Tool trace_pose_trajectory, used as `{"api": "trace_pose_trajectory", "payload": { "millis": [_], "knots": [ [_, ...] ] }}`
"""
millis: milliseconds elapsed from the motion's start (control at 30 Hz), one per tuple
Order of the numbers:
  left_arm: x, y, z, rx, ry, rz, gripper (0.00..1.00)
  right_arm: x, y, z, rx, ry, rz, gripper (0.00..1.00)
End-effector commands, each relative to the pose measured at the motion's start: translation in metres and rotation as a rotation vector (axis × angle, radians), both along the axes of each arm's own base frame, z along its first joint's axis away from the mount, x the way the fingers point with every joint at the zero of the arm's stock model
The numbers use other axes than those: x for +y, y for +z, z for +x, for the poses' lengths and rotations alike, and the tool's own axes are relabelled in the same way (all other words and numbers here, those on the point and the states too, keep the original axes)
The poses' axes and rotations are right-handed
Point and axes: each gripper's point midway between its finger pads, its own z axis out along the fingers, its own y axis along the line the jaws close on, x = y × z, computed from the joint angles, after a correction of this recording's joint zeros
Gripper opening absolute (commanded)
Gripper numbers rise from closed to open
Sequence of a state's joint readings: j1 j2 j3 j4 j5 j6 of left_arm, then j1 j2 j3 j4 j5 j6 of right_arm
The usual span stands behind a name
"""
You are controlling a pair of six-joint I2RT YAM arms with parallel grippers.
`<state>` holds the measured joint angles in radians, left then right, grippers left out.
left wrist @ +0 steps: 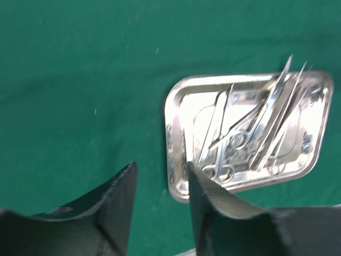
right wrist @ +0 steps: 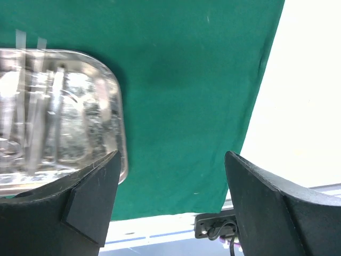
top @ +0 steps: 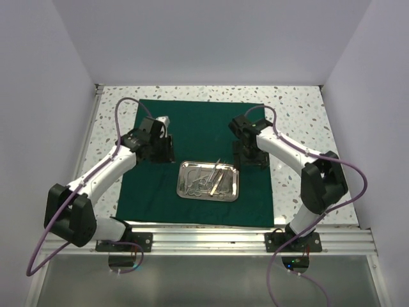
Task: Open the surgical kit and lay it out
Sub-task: Move the container from the surgical kit, then pick up the medical item from the container.
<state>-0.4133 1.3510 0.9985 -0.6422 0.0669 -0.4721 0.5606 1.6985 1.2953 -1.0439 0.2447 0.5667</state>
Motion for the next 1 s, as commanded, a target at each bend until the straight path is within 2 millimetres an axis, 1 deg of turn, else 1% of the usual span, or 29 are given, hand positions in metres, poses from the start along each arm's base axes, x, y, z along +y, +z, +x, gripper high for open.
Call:
{"api": "trace_pose_trajectory", "payload": {
  "millis": [0,33,67,133,167,233,267,333,433,500,600,833,967],
  "knots": [
    [-0.006,0.005,0.020,-0.037,-0.011,0.003,0.45,-0.001,0.025,0.010,-0.047,0.015,-0.009,0.81],
    [-0.012,0.004,0.024,-0.043,-0.023,-0.004,0.43,0.000,0.027,0.011,-0.047,0.019,-0.005,0.81],
    [-0.016,-0.005,0.026,-0.021,-0.032,0.003,0.42,0.002,0.028,0.013,-0.044,0.025,-0.003,0.81],
    [-0.029,-0.008,0.028,-0.026,-0.060,0.015,0.41,0.003,0.029,0.014,-0.043,0.031,-0.004,0.80],
    [-0.035,-0.015,0.028,-0.008,-0.070,0.024,0.38,0.001,0.031,0.014,-0.044,0.033,-0.008,0.80],
    [-0.049,-0.017,0.026,-0.013,-0.096,0.044,0.38,0.000,0.033,0.014,-0.046,0.039,-0.011,0.80],
    [-0.056,-0.024,0.022,0.004,-0.106,0.054,0.38,0.000,0.034,0.013,-0.044,0.045,-0.016,0.80],
    [-0.064,-0.028,0.020,0.015,-0.114,0.057,0.38,-0.001,0.035,0.012,-0.041,0.048,-0.019,0.80],
    [-0.070,-0.038,0.016,0.036,-0.119,0.059,0.38,-0.005,0.035,0.009,-0.036,0.053,-0.028,0.80],
    [-0.067,-0.043,0.016,0.040,-0.100,0.086,0.38,-0.006,0.034,0.006,-0.027,0.058,-0.034,0.79],
    [-0.066,-0.057,0.010,0.076,-0.095,0.105,0.38,-0.009,0.031,0.003,-0.017,0.058,-0.038,0.79],
    [-0.078,-0.081,-0.007,0.122,-0.115,0.106,0.38,-0.012,0.028,-0.002,0.001,0.061,-0.049,0.78],
    [-0.075,-0.097,-0.013,0.159,-0.097,0.136,0.38,-0.016,0.028,-0.007,0.010,0.064,-0.060,0.78]
  ]
}}
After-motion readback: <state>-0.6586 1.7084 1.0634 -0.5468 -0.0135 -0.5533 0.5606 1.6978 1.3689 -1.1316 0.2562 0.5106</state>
